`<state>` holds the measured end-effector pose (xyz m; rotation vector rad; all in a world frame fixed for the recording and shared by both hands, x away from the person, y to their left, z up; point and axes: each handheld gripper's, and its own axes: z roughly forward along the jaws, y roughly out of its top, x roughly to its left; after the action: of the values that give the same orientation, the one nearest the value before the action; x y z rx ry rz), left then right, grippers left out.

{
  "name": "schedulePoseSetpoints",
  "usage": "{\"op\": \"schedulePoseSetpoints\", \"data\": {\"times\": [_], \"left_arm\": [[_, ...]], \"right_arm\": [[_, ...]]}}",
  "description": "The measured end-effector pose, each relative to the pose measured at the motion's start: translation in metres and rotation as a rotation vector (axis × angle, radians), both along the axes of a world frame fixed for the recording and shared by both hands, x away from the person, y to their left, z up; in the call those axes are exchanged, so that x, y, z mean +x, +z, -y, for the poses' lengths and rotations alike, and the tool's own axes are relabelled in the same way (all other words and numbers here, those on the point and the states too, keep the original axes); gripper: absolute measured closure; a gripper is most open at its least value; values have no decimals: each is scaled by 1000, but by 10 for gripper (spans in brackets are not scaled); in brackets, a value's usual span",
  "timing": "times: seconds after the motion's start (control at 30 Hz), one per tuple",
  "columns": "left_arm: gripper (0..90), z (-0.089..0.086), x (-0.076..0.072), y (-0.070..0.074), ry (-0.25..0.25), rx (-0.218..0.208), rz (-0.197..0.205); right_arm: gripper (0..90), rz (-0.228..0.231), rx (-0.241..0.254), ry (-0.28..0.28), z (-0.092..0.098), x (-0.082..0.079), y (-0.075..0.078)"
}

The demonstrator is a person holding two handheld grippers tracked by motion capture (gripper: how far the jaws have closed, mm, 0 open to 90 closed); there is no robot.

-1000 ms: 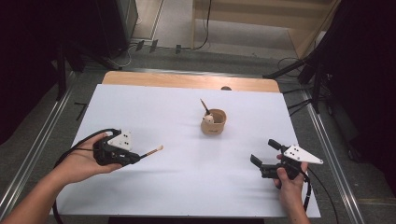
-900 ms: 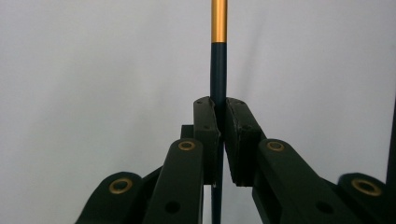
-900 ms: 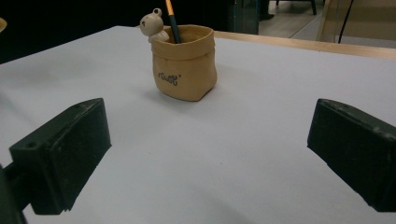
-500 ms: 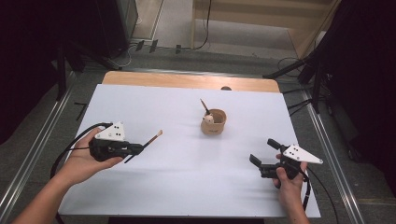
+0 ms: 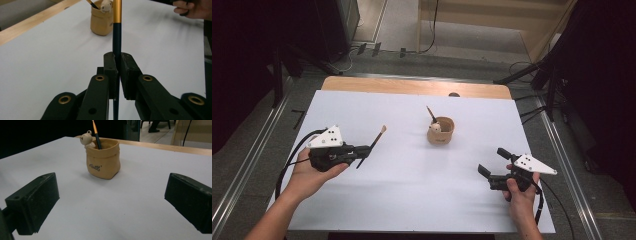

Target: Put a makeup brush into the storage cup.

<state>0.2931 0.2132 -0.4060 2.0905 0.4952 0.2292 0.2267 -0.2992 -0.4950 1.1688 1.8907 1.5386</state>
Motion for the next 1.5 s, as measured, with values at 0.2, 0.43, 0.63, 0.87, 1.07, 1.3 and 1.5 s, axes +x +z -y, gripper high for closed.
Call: {"op": "schedulePoseSetpoints", "data": {"times": [0.2,0.43,0.63,0.87,1.07,1.3,1.5], "left_arm": [[846,3,0,-3,28,-57,22],[846,7,2,-3,67,-132,58],[846,11,4,-2,92,-182,77],[847,19,9,-3,94,-204,77],[846,28,13,-4,103,-213,87],[846,40,14,-7,97,-231,91],[846,50,16,-9,91,-253,90]], "right_arm": [[0,7,2,7,-4,2,8],[0,7,9,0,-6,6,17],[0,9,17,7,-10,10,28],[0,14,17,25,-20,15,41],[2,14,23,41,-30,19,49],[14,19,24,61,-44,24,58],[22,24,27,91,-59,27,65]]}}
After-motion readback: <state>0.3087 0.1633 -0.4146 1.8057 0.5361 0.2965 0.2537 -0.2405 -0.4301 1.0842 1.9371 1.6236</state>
